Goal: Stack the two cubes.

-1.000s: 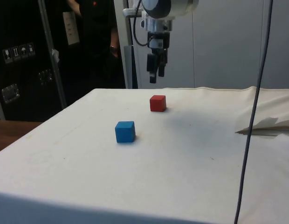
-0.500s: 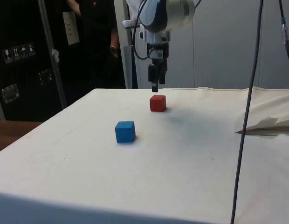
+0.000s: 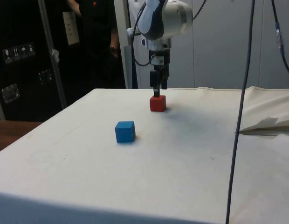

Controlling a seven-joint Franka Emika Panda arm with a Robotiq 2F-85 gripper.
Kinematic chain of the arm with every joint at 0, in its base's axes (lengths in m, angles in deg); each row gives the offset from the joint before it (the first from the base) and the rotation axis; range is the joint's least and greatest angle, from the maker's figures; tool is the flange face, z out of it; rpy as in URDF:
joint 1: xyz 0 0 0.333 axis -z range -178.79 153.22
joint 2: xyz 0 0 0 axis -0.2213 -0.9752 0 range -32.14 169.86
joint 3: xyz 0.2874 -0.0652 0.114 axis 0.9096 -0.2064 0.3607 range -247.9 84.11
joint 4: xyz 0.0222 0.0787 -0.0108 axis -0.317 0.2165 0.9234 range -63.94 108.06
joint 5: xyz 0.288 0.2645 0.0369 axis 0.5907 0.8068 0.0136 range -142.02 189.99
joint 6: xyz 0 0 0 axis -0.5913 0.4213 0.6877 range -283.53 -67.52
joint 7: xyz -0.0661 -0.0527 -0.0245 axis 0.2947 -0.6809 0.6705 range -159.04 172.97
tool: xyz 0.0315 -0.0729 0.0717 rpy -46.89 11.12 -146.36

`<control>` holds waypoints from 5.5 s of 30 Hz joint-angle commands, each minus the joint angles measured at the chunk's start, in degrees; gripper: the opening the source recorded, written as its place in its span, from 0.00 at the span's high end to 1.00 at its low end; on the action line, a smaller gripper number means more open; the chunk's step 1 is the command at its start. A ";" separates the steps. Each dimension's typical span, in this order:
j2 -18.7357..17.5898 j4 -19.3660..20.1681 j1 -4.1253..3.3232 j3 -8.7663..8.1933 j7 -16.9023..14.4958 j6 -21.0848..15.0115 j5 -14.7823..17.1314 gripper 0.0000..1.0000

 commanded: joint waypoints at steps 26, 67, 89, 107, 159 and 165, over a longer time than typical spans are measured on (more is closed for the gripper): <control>-6.30 -4.76 0.69 0.57 -5.04 1.66 10.89 0.00; -8.42 -4.76 -0.57 0.06 -2.92 -0.17 10.20 0.99; -5.21 -3.50 -2.29 -0.46 -1.72 -0.34 9.00 0.99; -0.74 -2.81 -3.95 -0.69 1.60 0.06 4.30 0.99; 7.22 -3.38 -6.07 5.73 25.50 4.64 -20.00 0.99; 7.79 -2.81 -5.84 7.68 26.47 4.47 -19.42 0.99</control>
